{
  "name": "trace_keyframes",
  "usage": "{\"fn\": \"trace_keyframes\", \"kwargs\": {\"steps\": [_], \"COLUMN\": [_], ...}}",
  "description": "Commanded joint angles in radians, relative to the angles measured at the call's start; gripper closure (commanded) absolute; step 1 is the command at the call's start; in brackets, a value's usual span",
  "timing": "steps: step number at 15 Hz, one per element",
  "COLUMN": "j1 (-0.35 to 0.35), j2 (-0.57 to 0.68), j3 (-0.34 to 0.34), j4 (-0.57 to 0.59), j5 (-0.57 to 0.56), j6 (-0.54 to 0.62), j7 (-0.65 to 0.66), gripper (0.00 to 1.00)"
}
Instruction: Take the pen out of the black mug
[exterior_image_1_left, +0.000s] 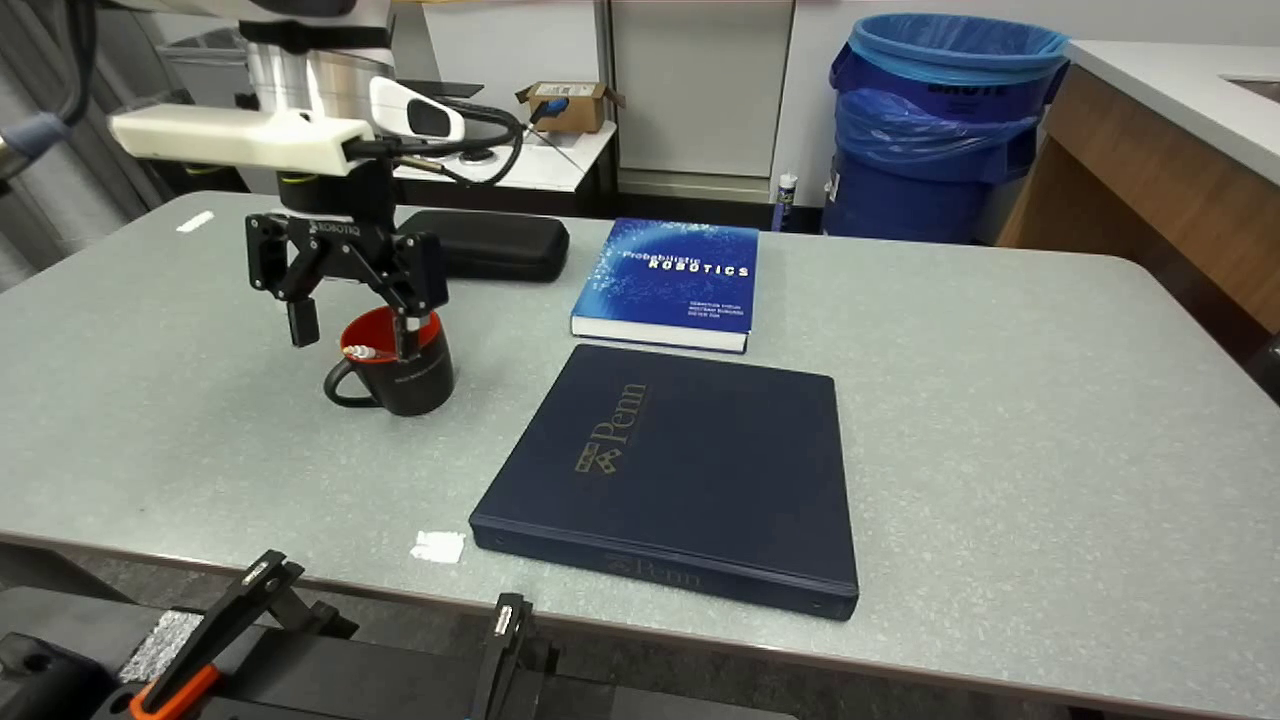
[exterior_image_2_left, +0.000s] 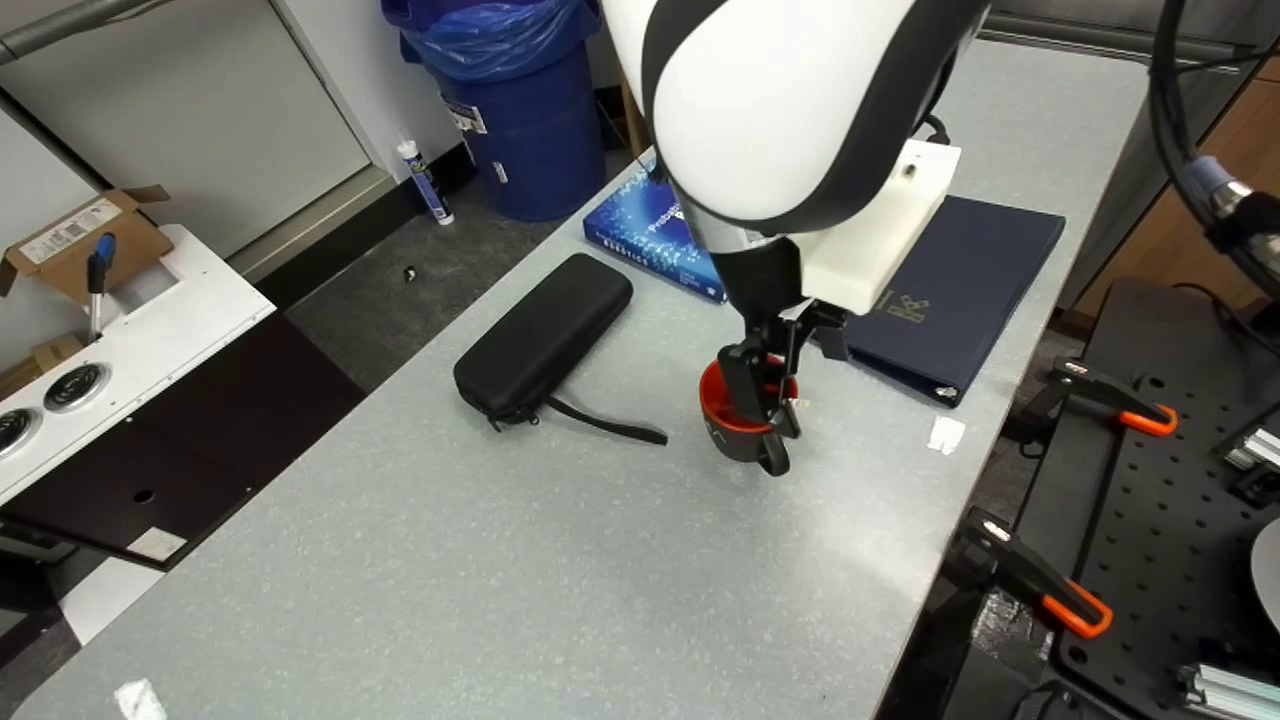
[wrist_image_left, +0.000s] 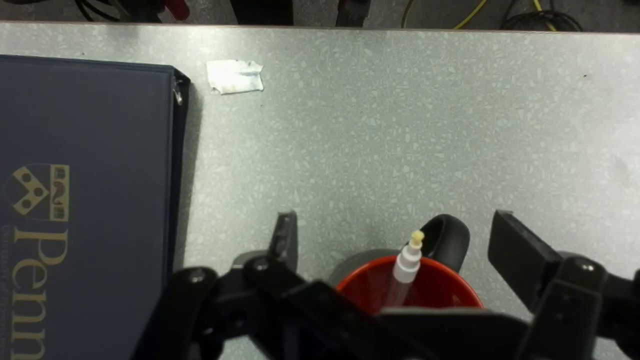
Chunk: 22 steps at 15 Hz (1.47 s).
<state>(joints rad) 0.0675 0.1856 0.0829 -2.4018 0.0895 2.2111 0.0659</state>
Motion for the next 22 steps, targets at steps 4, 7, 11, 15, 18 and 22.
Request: {"fn": "trace_keyframes", "kwargs": {"steps": [4,7,11,15,18,22], "j1": [0.002,0.001,-0.002,-0.002,0.005,0.017], "j2": [0.094,0.099,0.091,0.078,0.017,-0.16], "j3": [0.009,0.013,0.017,0.018,0.024,0.047], "j4": [0.085,0.098,0.103,0.101,0.072,-0.02], "j5": [0.043,0.051,0.059,0.063,0.053,0.05], "j6": [-0.032,-0.038,-0.063,-0.094,-0.113,-0.091], "j7": [-0.01,-0.015,-0.025,-0.033,-0.04,-0.083], "gripper": [0.37,0.62,0.92,0.98,0.97,0.97]}}
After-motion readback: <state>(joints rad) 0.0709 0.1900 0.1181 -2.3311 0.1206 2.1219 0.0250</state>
